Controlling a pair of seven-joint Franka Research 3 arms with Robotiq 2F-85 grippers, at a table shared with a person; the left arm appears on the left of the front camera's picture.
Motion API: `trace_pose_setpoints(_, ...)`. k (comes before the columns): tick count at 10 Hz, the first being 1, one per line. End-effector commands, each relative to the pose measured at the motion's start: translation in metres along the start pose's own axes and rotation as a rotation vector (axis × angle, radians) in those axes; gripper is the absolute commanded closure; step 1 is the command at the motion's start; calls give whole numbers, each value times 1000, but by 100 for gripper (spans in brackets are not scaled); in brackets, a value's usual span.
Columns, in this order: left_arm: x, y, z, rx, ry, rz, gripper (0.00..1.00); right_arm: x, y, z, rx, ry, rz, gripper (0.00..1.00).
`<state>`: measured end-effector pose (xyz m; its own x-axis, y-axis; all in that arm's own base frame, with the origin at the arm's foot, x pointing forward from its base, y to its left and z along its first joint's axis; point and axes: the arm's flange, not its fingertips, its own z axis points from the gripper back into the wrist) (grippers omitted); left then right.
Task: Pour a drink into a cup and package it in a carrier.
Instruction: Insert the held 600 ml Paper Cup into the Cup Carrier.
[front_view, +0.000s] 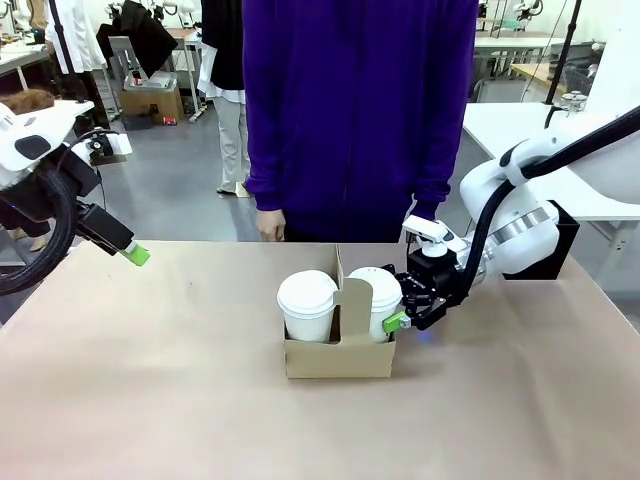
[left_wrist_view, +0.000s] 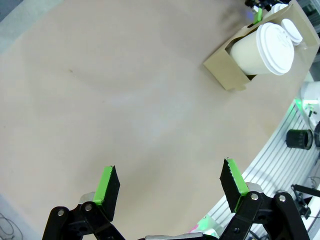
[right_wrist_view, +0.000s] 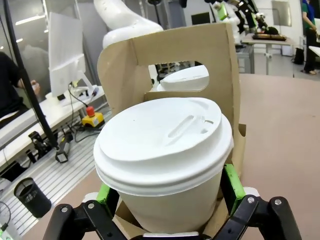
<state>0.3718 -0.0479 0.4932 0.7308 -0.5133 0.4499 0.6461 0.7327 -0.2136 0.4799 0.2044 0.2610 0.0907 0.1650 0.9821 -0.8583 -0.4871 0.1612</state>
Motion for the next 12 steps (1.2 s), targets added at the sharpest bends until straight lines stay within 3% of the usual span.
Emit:
trace_pose_setpoints(1,1,-1,2,11,7,5,0,11,12,8,-32,64,61,0)
trace_pose_setpoints(4,1,-1,2,11,7,5,0,35,25,40,-112,161,97,0)
trace_pose_setpoints(6,1,-1,2,11,7,5,0,51,35,60,-232,286,84,0)
trace_pose_setpoints(8,1,-1,2,11,7,5,0,83,65,87,-458,388,53,0)
trace_pose_setpoints(12,1,-1,2,11,7,5,0,135,145,142,-926,453,-194,0)
